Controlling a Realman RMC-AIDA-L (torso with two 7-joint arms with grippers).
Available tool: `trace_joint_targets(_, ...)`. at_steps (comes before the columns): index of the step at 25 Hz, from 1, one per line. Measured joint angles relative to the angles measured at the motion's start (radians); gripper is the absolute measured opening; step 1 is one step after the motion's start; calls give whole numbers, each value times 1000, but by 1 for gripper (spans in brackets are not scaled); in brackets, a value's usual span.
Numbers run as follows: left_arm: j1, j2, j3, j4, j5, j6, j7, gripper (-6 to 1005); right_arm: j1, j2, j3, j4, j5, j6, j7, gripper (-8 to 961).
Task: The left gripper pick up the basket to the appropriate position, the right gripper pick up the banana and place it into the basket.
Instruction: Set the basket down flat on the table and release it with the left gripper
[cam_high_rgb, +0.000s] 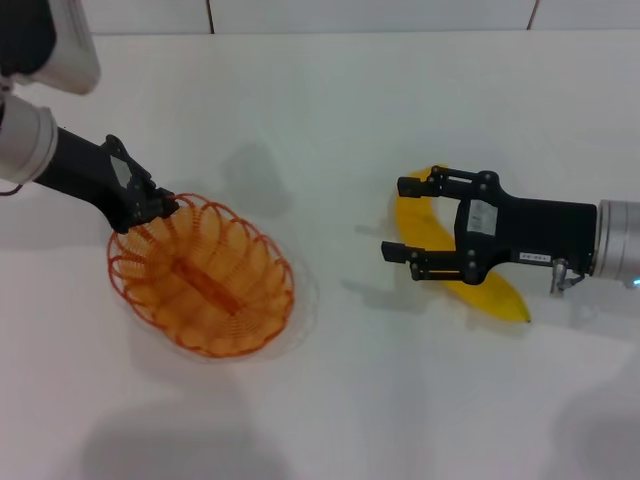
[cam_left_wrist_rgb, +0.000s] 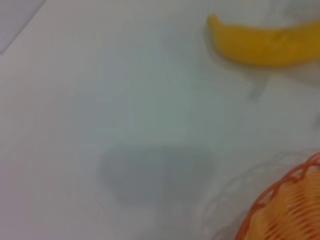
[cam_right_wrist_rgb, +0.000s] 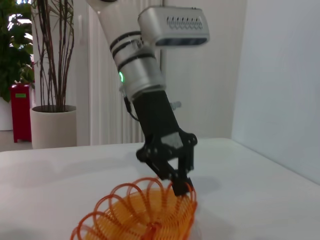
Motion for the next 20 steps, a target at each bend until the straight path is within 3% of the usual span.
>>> trace_joint_targets(4,17,23,-55,34,-71,111,-74,48,-2,-1,2,0,0,0,0,797)
trace_joint_targets(7,41,23,-83,70,-113,135,-152,45,-4,-1,4,0,0,0,0,796)
trace_joint_targets(14,53,-13,-88,48,-120,5,-339,37,3,0,4,0,2,0,0,796)
trace_joint_targets(20,6,-12,-89,-112,-133,-116,-373,35,11,3,4,8,2,14,0,796)
